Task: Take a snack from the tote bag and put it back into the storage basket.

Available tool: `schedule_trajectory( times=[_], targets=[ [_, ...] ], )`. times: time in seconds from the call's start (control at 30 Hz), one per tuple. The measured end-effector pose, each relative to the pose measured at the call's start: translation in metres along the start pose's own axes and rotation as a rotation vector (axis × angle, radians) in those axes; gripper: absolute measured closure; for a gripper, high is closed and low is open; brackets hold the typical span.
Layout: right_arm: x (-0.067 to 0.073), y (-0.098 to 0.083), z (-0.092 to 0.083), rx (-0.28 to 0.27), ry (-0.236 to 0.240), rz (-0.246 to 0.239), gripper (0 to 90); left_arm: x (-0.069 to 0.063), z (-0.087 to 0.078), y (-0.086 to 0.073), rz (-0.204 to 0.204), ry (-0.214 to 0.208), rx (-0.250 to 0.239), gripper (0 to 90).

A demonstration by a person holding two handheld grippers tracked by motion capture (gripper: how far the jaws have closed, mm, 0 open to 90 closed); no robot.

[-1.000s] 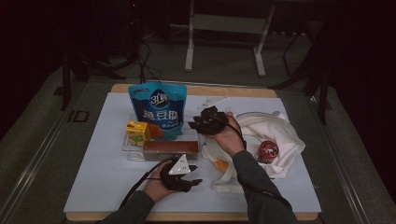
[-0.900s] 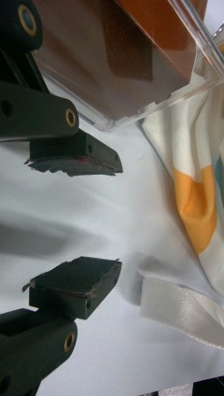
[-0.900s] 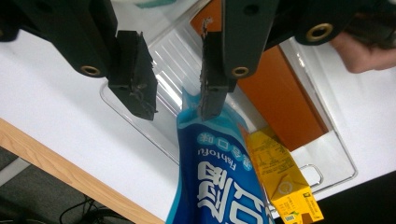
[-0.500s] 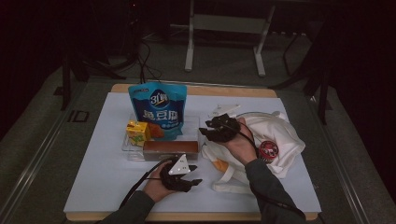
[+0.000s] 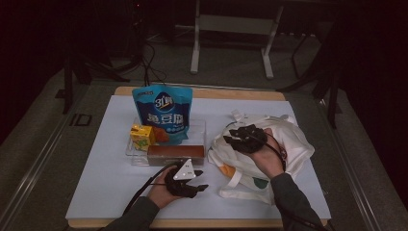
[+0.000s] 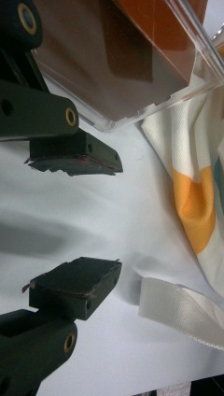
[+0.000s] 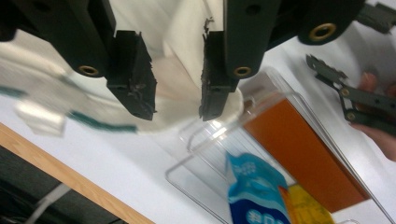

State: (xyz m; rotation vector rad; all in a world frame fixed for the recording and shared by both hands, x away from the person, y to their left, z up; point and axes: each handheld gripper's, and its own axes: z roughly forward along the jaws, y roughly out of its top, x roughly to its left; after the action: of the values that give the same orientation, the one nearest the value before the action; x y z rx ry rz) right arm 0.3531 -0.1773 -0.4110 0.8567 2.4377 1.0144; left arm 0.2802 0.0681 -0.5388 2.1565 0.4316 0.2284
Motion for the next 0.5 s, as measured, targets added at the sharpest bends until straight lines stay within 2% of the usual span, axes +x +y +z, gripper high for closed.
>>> schedule_trajectory(
  times=[0.5],
  targets=[
    [-0.024, -0.042, -0.032, 0.016, -0.053, 0.055, 74.9, 0.0, 0.0, 0.0, -0.002, -0.001, 0.0, 46.6]
  ],
)
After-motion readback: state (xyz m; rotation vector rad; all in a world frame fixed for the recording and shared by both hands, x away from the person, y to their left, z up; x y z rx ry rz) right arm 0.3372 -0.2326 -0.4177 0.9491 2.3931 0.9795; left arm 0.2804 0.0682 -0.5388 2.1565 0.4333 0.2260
